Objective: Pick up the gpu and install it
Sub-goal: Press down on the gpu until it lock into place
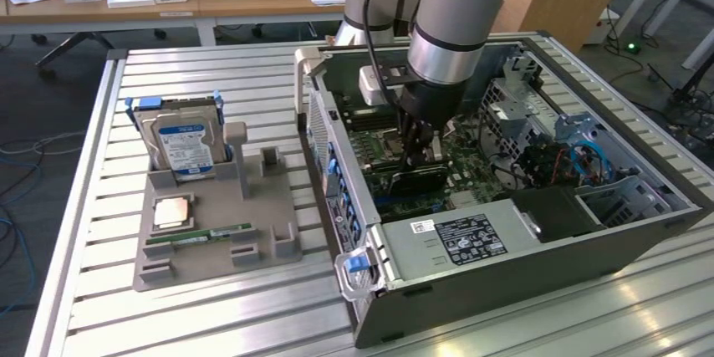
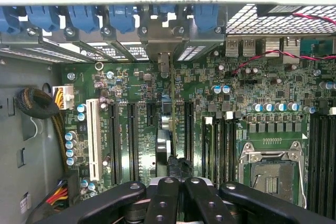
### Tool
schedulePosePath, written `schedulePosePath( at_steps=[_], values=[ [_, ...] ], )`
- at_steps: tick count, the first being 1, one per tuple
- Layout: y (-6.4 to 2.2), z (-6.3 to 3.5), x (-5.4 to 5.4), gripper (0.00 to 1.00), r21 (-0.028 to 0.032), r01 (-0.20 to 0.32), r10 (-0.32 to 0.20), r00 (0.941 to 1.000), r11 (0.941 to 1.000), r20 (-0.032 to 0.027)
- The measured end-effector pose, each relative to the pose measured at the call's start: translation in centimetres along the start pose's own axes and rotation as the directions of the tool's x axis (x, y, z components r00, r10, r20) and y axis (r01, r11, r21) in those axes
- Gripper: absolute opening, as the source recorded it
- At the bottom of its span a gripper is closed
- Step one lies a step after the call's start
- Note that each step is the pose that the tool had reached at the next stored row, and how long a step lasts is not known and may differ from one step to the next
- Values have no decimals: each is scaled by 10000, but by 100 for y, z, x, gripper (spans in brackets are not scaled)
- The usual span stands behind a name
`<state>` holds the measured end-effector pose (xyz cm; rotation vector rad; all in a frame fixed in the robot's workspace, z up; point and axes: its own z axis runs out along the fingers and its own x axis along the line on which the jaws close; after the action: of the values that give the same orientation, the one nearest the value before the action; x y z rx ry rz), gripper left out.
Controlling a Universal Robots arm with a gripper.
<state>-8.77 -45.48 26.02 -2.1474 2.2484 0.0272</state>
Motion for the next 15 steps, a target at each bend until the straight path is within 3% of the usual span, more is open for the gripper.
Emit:
schedulePosePath(
  at_steps=[11,15],
  values=[
    [0,1,0,11,1,0,0,10000,10000,1],
    [0,-46,-3,11,5,-1,1,10000,10000,10]
  ],
)
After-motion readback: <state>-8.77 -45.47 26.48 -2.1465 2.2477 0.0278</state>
